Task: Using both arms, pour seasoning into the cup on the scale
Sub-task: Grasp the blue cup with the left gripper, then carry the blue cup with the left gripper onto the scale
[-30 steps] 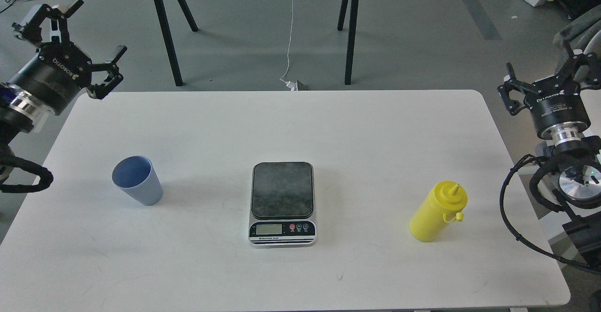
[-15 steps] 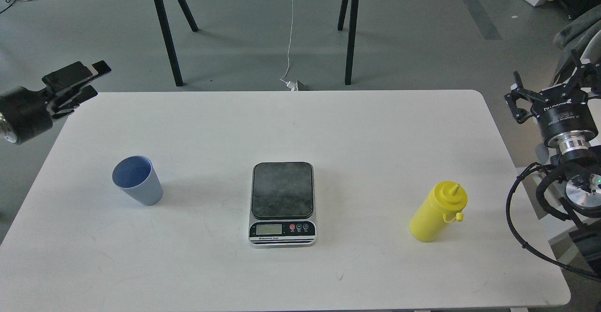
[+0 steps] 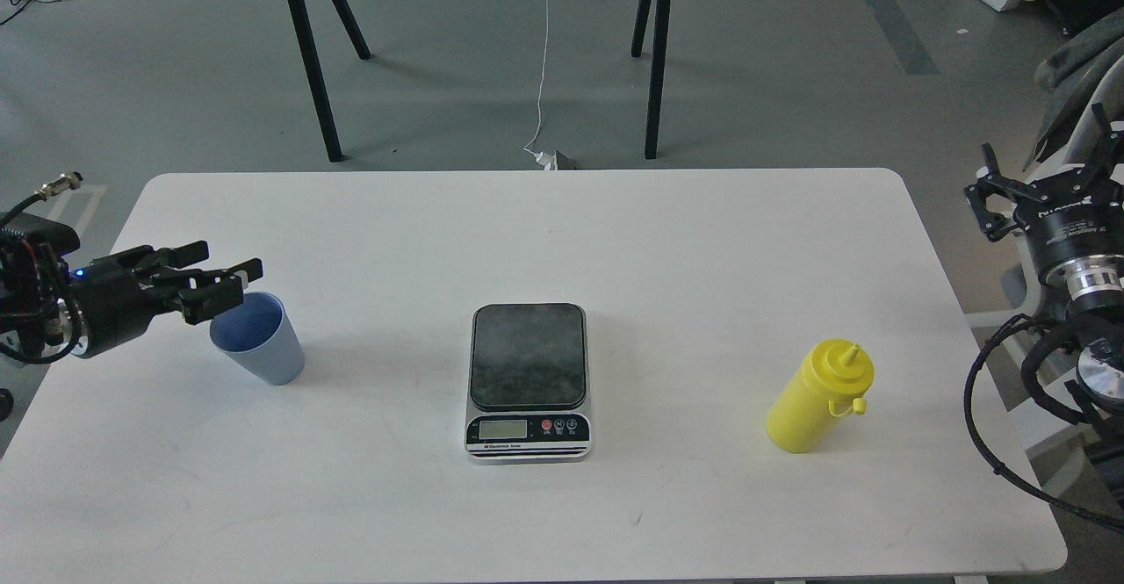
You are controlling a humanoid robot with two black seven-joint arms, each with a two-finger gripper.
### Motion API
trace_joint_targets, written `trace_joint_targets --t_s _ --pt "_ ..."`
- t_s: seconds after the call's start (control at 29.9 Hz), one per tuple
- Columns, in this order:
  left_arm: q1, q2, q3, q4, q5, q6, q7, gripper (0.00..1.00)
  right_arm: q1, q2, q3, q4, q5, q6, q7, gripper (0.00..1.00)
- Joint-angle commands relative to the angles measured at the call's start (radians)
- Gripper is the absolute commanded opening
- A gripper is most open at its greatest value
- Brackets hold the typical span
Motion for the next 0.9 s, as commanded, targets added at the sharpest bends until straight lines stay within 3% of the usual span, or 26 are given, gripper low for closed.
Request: trace_joint_targets --t_s 0.0,0.17,0.4,0.5,0.57,0.77,0.87 --pt "-0.002 -0.069 0.014 0.114 0.099 0.033 0.001 0.76 0.0 -0.001 0.0 0.0 0.0 0.0 0.0 1.0" --pt "-0.002 -0.109 0.037 0.176 0.129 0.052 0.001 0.67 -0.002 -0.001 0.0 0.0 0.0 0.0 0.0 1.0" --pt "-0.004 -0.111 0.078 0.188 0.129 0.06 0.001 0.42 -0.003 -0.002 0.003 -0.001 0.0 0.0 0.0 1.0" --pt "-0.002 -0.111 0.078 0.188 0.124 0.058 0.001 0.27 -0.003 -0.001 0.003 -0.001 0.0 0.0 0.0 1.0" --pt "-0.002 -0.111 0.078 0.188 0.125 0.056 0.001 0.09 -0.003 -0.001 0.003 -0.001 -0.001 0.0 0.0 1.0" --pt "-0.011 -0.111 0.072 0.176 0.11 0.056 0.001 0.06 -0.003 -0.001 0.003 -0.001 0.0 0.0 0.0 1.0" --pt "-0.071 -0.102 0.075 0.127 0.08 0.049 0.001 0.05 -0.003 -0.002 0.003 -0.001 0.0 0.0 0.0 1.0"
